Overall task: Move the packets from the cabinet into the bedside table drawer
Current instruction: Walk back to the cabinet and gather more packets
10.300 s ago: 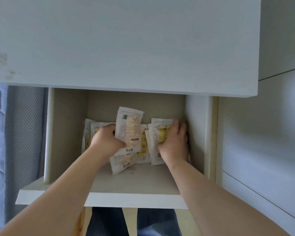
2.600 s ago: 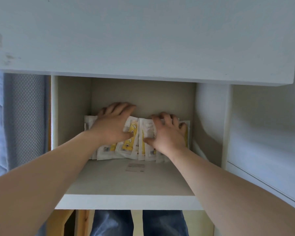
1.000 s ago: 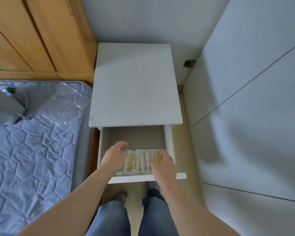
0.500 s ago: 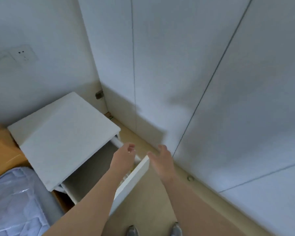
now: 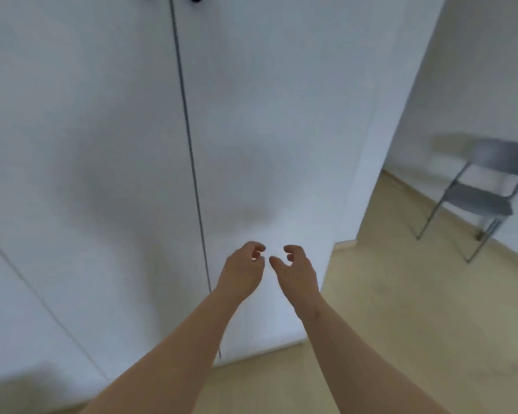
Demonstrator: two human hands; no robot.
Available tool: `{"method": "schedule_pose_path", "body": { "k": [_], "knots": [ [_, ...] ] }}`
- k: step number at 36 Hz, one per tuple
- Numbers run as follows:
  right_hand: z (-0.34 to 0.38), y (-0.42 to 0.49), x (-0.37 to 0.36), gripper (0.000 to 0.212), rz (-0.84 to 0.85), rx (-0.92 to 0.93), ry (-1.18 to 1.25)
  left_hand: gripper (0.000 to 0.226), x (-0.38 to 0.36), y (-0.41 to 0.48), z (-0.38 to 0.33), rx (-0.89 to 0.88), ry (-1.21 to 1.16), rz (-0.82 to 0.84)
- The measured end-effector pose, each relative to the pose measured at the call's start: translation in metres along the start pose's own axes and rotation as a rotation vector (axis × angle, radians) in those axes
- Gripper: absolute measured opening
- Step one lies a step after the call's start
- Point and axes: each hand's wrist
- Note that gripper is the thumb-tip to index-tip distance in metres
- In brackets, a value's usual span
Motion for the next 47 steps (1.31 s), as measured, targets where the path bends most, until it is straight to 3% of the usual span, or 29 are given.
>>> {"method": "schedule_pose_path", "body": {
  "k": [13, 27, 37, 47],
  "knots": [
    [-0.077, 0.072, 0.332, 0.045, -0.608, -0.123, 0.043, 0.032, -0.257, 0.048, -0.269, -0.462, -0.031, 0.401],
    [-0.186, 0.161, 0.563, 0.042, -1.026, -0.328, 0.170, 0.027, -0.525, 0.102, -0.453, -0.764, 0.045, 0.764],
    [-0.305, 0.146, 0.721, 0.040, -1.299, -0.511, 0.272, 0.026, -0.724, 0.038, -0.551, -0.921, 0.078, 1.081],
    [-0.411, 0.105, 0.903, 0.039, -1.440, -0.618, 0.273, 0.025, -0.910, -0.069, -0.654, -0.965, 0.052, 1.276]
  ]
}}
Point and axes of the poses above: each hand's wrist, its own y-axis towards the middle knuckle, its own x-axis out of the back of the hand, z = x × y, and after that the axes turned 2 degrees about -z, right-handed
